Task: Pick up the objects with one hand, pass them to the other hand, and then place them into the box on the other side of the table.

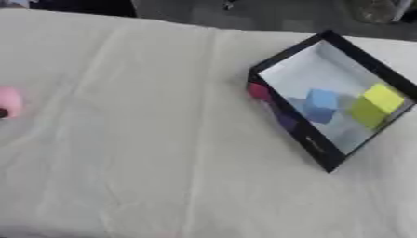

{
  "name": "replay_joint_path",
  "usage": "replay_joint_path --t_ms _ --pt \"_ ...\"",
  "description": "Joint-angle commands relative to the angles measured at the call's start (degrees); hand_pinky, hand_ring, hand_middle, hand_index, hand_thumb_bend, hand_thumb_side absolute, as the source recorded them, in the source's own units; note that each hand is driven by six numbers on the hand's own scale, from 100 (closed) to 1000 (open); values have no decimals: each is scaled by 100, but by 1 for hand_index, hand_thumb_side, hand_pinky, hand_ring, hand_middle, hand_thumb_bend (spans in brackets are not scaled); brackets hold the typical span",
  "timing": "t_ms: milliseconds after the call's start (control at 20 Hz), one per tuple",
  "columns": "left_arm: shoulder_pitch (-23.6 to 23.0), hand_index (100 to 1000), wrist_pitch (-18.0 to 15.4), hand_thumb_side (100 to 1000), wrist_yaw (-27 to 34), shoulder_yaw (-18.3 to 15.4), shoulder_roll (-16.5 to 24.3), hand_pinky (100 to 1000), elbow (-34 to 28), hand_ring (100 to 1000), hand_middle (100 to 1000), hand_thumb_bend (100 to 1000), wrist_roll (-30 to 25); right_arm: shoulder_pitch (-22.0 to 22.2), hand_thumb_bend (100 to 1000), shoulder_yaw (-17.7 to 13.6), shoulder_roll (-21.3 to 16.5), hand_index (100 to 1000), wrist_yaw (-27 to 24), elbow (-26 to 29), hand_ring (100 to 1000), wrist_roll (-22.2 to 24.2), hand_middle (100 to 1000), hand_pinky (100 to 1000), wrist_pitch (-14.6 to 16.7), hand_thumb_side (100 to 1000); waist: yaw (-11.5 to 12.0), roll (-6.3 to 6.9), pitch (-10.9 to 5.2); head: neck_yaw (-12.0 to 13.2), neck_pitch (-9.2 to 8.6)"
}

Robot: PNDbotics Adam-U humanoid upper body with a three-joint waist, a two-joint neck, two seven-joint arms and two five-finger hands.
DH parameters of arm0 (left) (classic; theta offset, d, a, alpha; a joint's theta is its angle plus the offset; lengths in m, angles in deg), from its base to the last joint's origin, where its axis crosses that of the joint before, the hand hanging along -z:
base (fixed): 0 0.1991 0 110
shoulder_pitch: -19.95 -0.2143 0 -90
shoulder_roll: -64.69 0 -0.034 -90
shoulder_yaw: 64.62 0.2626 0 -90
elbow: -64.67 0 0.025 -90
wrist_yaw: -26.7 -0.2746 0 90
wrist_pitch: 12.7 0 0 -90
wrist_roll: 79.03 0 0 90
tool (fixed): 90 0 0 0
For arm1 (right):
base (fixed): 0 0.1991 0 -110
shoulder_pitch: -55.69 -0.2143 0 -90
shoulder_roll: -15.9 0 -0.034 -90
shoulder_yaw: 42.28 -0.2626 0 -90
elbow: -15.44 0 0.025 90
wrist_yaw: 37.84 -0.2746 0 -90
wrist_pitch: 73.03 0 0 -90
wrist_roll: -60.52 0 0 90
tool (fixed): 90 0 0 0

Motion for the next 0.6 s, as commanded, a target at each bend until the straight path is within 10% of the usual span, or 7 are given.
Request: replay_joint_path --t_ms 50,350,600 --pt "57 707 53 175 -51 9 133 804 -32 808 750 326 54 -10 100 -76 -144 995 15 14 968 31 916 684 5 567 -14 -27 12 4 -46" --pt "50 626 55 188 260 17 138 788 -46 782 714 100 -92 -10 100 -78 -155 995 18 3 968 35 916 685 5 567 -16 -25 12 -5 -41" --pt "2 583 163 183 660 -37 257 768 -406 761 683 100 -9 39 100 -80 -154 994 32 -25 967 39 916 686 -19 567 -8 -23 -16 -50 -7"
